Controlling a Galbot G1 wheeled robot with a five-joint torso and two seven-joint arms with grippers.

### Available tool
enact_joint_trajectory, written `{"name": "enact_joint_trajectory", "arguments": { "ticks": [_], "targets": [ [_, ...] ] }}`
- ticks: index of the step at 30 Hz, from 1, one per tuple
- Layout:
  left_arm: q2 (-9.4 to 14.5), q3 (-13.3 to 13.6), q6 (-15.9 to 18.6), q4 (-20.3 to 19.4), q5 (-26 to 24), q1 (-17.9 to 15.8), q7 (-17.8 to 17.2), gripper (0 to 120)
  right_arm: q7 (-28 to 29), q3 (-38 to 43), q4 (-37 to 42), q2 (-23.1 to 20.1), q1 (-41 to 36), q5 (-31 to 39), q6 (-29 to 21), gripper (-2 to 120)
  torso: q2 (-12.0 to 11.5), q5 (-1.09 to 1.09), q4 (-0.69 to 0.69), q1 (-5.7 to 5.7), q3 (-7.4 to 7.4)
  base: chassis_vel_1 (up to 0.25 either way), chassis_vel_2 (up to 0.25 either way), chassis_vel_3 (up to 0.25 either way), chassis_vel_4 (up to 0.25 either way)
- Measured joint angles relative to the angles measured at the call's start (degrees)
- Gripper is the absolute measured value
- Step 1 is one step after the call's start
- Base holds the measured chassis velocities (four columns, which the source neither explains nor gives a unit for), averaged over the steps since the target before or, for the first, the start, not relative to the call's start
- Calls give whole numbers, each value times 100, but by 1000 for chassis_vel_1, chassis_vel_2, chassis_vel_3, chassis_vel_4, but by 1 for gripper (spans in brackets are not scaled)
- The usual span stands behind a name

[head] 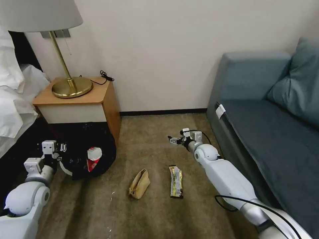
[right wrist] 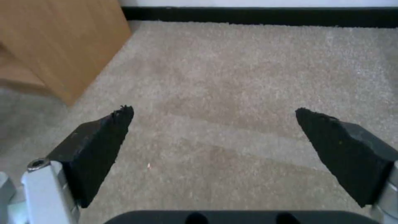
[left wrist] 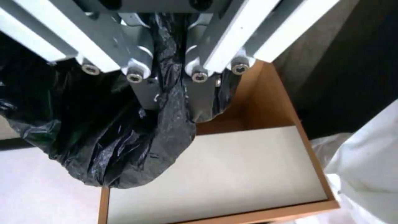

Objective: Pick up the trash bin, then pick up the garbage on the floor and place it into the trash bin.

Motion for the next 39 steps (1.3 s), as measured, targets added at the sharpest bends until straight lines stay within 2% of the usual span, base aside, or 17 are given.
{"name": "enact_joint_trajectory", "arguments": {
  "ticks": [1, 4, 9, 10, 15, 18, 24, 28, 39],
  "targets": [
    [0, 0, 0, 0, 0, 0, 0, 4, 0, 0, 0, 0, 0, 0, 0, 100, 0, 0, 0, 0, 0, 0, 0, 0, 0],
    [-10, -90, -67, -62, 49, 211, 1, 4, 9, -207, 307, -400, -12, 234, -185, 100, 0, -1, 1, 0, 0, 0, 0, 0, 0],
    [6, -138, -96, -90, 47, 291, 1, 4, -5, -386, 442, -678, -16, 366, -266, 100, 0, 0, 0, 0, 0, 0, 0, 0, 0],
    [25, -157, -119, -95, 36, 327, 2, 4, -50, -518, 489, -839, -55, 383, -282, 100, 0, 0, -1, 0, 0, 0, 0, 0, 0],
    [48, -140, -145, -51, 30, 323, 2, 4, -68, -569, 527, -916, -208, 355, -320, 100, 0, 0, -1, 0, 1, 0, 0, 0, 0],
    [61, -131, -150, -30, 23, 327, 1, 4, -70, -579, 510, -862, -338, 250, -327, 100, 0, -2, -2, 0, 1, 0, 0, 0, 0],
    [86, -120, -163, -133, -27, 378, -17, 4, -92, -427, 307, -286, -685, -241, -310, 100, 0, -1, 1, 0, 1, 0, 0, 0, 0],
    [76, -68, -136, -253, 19, 433, -34, 4, -140, -311, 176, -89, -921, -499, -240, 100, 0, -2, 1, 0, 1, 0, 0, 0, 0],
    [83, -7, -83, -417, 79, 496, -62, 4, -244, 52, -239, 125, -1410, -1070, -16, 100, 0, -1, 0, 0, 1, 0, 0, 0, 0]
  ]
}}
